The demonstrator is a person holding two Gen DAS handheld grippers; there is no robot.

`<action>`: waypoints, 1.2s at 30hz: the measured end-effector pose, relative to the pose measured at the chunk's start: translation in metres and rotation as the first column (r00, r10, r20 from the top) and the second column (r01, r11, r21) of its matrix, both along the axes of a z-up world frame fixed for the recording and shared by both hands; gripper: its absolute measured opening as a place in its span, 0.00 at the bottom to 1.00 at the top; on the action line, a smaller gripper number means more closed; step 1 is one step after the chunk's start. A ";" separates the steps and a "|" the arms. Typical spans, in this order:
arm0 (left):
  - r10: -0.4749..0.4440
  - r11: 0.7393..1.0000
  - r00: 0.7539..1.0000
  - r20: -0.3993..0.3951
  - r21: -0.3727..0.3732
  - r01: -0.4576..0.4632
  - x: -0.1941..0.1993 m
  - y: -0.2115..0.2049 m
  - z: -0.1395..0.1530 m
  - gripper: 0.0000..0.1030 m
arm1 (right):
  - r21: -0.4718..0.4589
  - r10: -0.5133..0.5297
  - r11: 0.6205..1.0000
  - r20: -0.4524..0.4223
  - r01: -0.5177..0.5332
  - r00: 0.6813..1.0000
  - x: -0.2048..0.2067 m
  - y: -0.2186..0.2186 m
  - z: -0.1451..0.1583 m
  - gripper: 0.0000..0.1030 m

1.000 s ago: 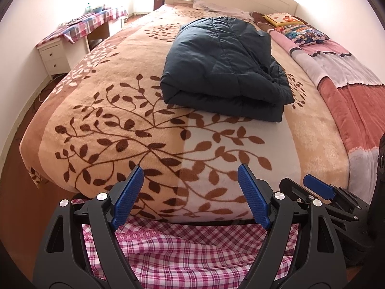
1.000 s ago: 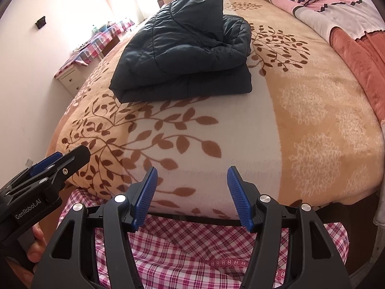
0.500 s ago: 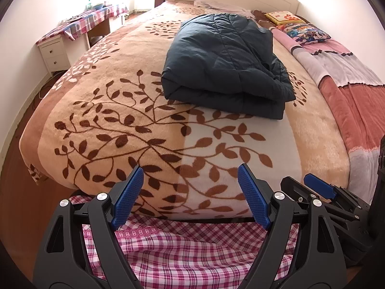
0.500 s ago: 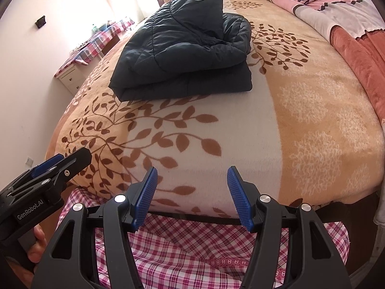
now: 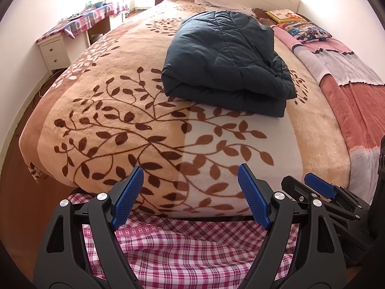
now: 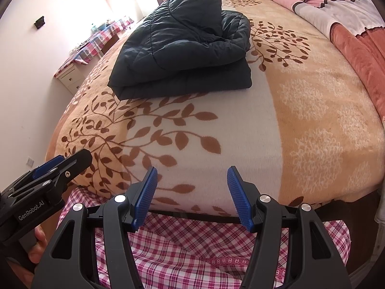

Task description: Fold large clothes

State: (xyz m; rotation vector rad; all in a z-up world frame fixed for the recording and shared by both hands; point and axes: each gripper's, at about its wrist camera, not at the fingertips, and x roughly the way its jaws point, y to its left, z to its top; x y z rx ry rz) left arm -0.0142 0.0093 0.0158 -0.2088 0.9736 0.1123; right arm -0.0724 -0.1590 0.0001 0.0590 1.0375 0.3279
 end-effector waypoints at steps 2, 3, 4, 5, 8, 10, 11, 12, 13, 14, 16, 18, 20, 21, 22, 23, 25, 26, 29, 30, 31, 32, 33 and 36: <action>0.000 1.000 1.000 0.001 0.000 0.000 0.000 0.000 0.000 0.78 | -0.001 0.002 1.000 -0.001 -0.002 1.000 0.000 0.000 0.000 0.58; -0.001 1.000 1.000 0.000 0.000 0.001 0.000 0.000 0.000 0.78 | -0.001 0.001 1.000 -0.001 -0.001 1.000 -0.001 0.000 0.000 0.58; 0.000 1.000 1.000 0.000 0.000 0.000 0.000 0.000 0.000 0.78 | -0.001 0.001 1.000 -0.001 -0.001 1.000 0.000 0.000 0.000 0.58; 0.000 1.000 1.000 0.000 0.000 0.000 0.000 0.000 0.000 0.78 | 0.000 0.000 1.000 -0.001 0.000 1.000 -0.001 0.000 0.000 0.58; 0.000 1.000 1.000 0.000 0.000 0.000 0.000 0.000 0.000 0.78 | 0.000 0.000 1.000 -0.002 0.000 1.000 -0.001 0.000 0.000 0.58; 0.000 1.000 1.000 -0.001 -0.001 0.000 0.000 0.000 0.000 0.78 | -0.001 0.000 1.000 -0.002 0.000 1.000 0.000 0.001 0.000 0.58; 0.000 1.000 1.000 -0.001 0.000 0.000 0.000 0.000 0.000 0.78 | -0.001 0.000 1.000 -0.001 0.000 1.000 0.000 0.001 0.000 0.58; 0.000 1.000 1.000 0.000 0.000 0.000 0.000 0.000 0.000 0.78 | -0.001 -0.001 1.000 -0.001 0.001 1.000 0.000 0.001 0.000 0.58; 0.000 1.000 1.000 0.000 0.000 0.000 0.000 0.000 0.000 0.78 | -0.001 -0.001 1.000 -0.002 0.001 1.000 0.000 0.001 0.000 0.58; 0.000 1.000 1.000 0.000 -0.001 0.000 0.000 0.000 0.000 0.78 | -0.001 -0.001 1.000 -0.002 0.001 1.000 0.000 0.001 0.000 0.58; 0.000 1.000 1.000 0.000 -0.001 0.000 0.000 0.000 0.000 0.78 | -0.001 -0.002 1.000 -0.002 0.002 1.000 0.000 0.001 0.000 0.58; 0.000 1.000 1.000 0.000 0.000 0.000 0.000 0.000 0.000 0.78 | -0.001 -0.001 1.000 -0.003 0.001 1.000 -0.001 0.001 0.000 0.58; 0.000 1.000 1.000 0.000 0.000 0.000 0.000 0.000 0.000 0.78 | -0.001 0.000 1.000 -0.002 0.000 1.000 -0.002 0.001 -0.001 0.58; 0.000 1.000 1.000 -0.001 0.000 0.000 0.000 0.000 0.000 0.78 | -0.001 0.000 1.000 -0.003 0.000 1.000 -0.001 0.001 -0.001 0.58; 0.000 1.000 1.000 -0.001 0.000 0.000 0.000 0.000 0.000 0.78 | -0.001 -0.001 1.000 -0.003 0.001 1.000 -0.001 0.001 0.000 0.58; -0.001 1.000 1.000 -0.001 0.000 0.001 0.001 0.000 0.000 0.78 | -0.002 0.000 1.000 -0.003 0.000 1.000 -0.001 0.001 -0.001 0.58; -0.001 1.000 1.000 0.000 0.000 0.001 0.001 0.000 0.000 0.78 | -0.001 0.000 1.000 -0.004 0.000 1.000 -0.001 0.001 0.000 0.58; -0.001 1.000 1.000 -0.001 0.000 0.001 0.001 0.000 0.000 0.77 | -0.001 0.000 1.000 -0.004 0.000 1.000 -0.001 0.001 0.000 0.58; 0.000 1.000 1.000 -0.002 0.000 0.000 0.001 0.000 0.000 0.77 | -0.001 -0.001 1.000 -0.004 0.001 1.000 -0.001 0.001 0.000 0.58; 0.000 1.000 1.000 -0.002 0.000 0.000 0.001 0.000 0.000 0.77 | -0.001 -0.001 1.000 -0.004 0.001 1.000 0.000 0.001 0.000 0.58; 0.001 1.000 1.000 -0.003 0.000 -0.001 0.001 0.000 0.000 0.78 | -0.001 -0.001 1.000 -0.004 0.001 1.000 0.000 0.001 0.000 0.58; 0.002 1.000 1.000 -0.004 0.000 -0.002 0.000 0.000 -0.001 0.77 | -0.001 -0.001 1.000 -0.004 0.001 1.000 -0.001 0.001 0.000 0.58; 0.003 1.000 1.000 -0.006 0.001 -0.003 0.000 0.001 -0.001 0.77 | -0.001 -0.002 1.000 -0.004 0.002 1.000 0.000 0.001 0.000 0.58; 0.004 1.000 1.000 -0.009 0.001 -0.004 0.000 0.001 -0.002 0.77 | -0.001 -0.002 1.000 -0.004 0.002 1.000 0.000 0.002 0.000 0.58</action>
